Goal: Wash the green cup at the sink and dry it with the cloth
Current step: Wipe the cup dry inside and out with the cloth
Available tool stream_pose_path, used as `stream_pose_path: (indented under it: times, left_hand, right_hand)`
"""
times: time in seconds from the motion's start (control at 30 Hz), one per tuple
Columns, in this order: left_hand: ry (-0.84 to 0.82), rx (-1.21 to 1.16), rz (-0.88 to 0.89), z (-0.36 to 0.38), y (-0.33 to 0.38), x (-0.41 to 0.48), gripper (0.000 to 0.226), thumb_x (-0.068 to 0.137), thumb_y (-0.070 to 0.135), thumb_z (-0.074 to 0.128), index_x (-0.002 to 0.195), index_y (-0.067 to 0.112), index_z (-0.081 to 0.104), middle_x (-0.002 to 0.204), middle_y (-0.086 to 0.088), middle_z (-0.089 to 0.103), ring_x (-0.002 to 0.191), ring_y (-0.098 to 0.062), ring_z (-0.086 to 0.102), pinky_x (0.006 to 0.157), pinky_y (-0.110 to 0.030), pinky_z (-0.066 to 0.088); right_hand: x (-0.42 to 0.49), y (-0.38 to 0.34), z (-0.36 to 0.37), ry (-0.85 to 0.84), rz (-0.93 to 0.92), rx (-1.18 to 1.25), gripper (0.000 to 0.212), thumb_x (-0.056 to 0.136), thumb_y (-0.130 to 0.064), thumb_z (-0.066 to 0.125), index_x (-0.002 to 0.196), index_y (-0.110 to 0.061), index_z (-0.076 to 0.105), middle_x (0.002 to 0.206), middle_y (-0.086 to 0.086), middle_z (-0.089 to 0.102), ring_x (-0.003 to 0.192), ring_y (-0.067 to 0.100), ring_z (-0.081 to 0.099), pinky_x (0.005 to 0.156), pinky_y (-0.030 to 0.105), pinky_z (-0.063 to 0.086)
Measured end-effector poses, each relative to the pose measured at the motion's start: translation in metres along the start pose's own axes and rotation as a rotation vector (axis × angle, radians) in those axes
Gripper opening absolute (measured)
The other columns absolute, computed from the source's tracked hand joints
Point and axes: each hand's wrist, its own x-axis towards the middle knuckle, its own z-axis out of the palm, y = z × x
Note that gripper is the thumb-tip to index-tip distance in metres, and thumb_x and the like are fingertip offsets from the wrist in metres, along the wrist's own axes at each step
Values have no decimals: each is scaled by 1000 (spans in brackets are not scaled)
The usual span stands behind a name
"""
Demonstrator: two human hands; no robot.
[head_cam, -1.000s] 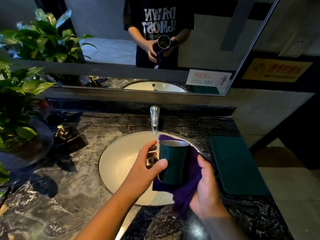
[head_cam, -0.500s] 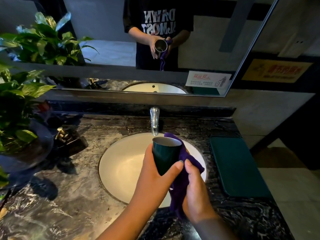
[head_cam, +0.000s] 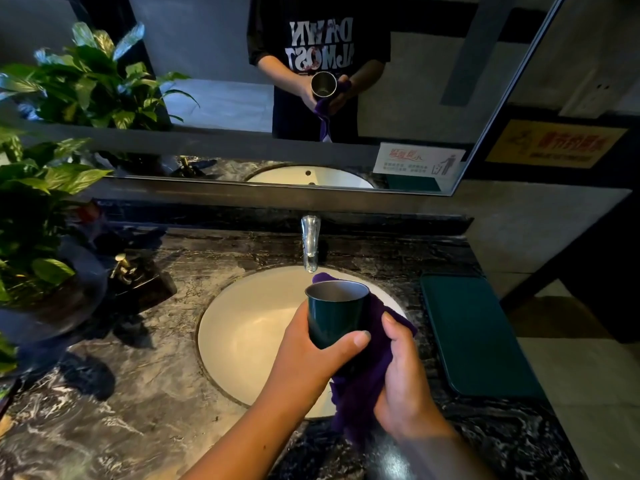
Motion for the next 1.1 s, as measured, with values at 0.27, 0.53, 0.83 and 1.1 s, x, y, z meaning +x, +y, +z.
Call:
stream_pose_path:
  times: [0.27, 0.53, 0.83, 1.1]
  left_hand:
    - [-86, -59, -128, -11, -7, 0, 49, 67, 46, 83, 113, 40, 66, 111, -1, 73, 106, -22, 69, 88, -40, 61]
    - [-23, -236, -218, -23, -10, -3, 56, 65, 39, 80, 116, 19, 70, 109, -9, 76, 101, -23, 70, 80, -33, 58]
    - [-89, -240, -244, -35, -9, -11, 52, 68, 41, 79, 117, 26, 72, 117, -12, 74, 109, -27, 70, 83, -34, 57]
    - [-213, -193, -181, -39, 2, -10, 50, 72, 38, 75, 121, 31, 69, 119, -7, 72, 112, -25, 68, 91, -36, 56]
  right_hand:
    - [0, -4, 5, -24, 33, 50, 67, 88, -57, 49, 140, -17, 63, 140, 17, 66, 131, 32, 62, 103, 50, 51]
    - [-7, 5, 2, 26, 108, 229, 59, 74, -36, 71, 127, -9, 73, 128, 24, 71, 106, 36, 70, 94, 48, 50]
    - [-14, 0, -12, 151, 169, 150, 62, 71, -21, 75, 130, -3, 67, 124, 30, 71, 113, 45, 68, 110, 65, 43]
    - [-13, -5, -5, 48, 87, 208, 56, 86, -20, 69, 138, -4, 58, 132, 29, 67, 118, 44, 68, 83, 58, 61]
